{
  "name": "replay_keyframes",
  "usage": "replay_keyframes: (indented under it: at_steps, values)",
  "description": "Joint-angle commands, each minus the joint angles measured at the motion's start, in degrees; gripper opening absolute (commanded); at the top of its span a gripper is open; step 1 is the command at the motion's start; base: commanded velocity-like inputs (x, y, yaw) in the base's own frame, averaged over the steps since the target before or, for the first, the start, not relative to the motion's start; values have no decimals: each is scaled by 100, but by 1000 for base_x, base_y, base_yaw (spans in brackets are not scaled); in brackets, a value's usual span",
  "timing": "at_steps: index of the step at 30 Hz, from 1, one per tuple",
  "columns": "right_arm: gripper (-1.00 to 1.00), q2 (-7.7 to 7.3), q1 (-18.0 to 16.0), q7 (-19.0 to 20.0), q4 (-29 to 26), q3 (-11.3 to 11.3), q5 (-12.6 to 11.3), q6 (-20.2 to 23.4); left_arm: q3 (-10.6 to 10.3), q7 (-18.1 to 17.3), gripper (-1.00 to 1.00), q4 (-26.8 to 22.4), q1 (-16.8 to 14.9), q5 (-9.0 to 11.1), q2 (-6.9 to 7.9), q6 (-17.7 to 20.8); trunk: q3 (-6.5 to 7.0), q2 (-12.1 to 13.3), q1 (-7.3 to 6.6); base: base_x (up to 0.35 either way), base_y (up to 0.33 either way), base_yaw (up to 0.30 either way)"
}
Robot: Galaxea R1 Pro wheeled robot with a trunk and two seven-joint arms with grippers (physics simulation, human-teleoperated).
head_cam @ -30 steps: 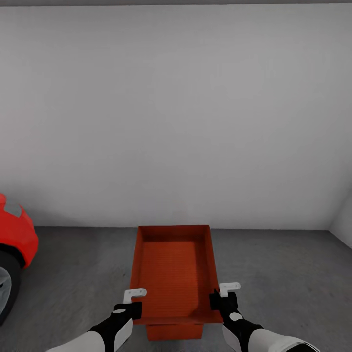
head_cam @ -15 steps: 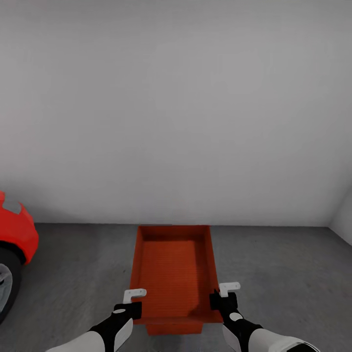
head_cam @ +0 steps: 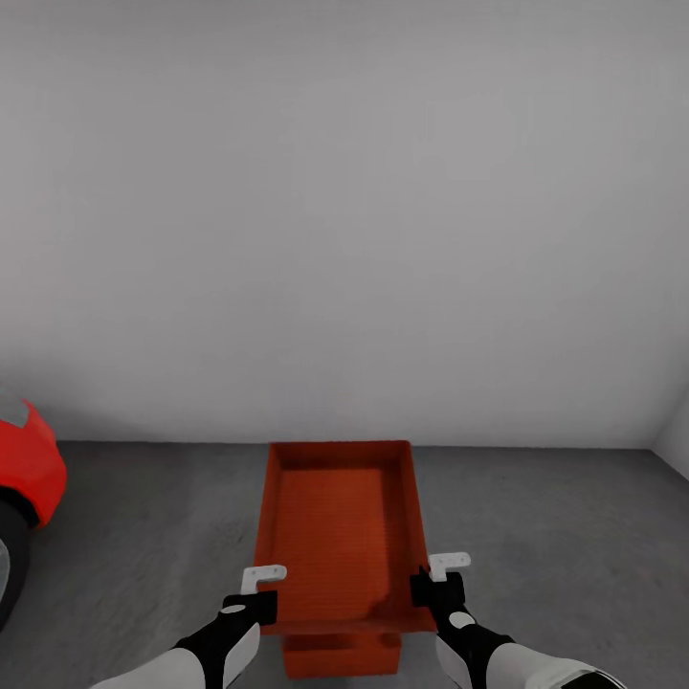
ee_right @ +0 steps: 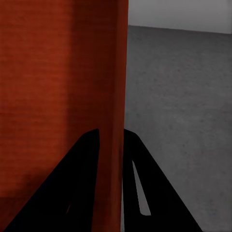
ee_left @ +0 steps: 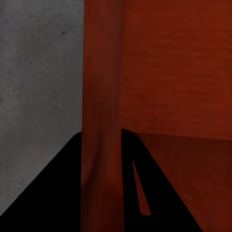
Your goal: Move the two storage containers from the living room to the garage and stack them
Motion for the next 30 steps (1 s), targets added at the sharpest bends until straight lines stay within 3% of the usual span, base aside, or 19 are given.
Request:
replay_keyframes:
  at_steps: [1, 14, 30]
  values:
    - [-100, 3, -5, -3, 21, -262, -68, -13, 49, -6, -100, -31, -6, 1, -1, -12, -9, -8, 5, 313, 0, 0]
    - [-100, 11, -5, -6, 21, -261, -67, -32, 48, -6, -100, -31, -6, 1, 1, -12, -9, -8, 5, 302, 0, 0]
    - [-100, 0, -5, -3, 21, -261, -76, 0, 49, -6, -100, -31, -6, 1, 1, -12, -79, -8, 5, 17, 0, 0]
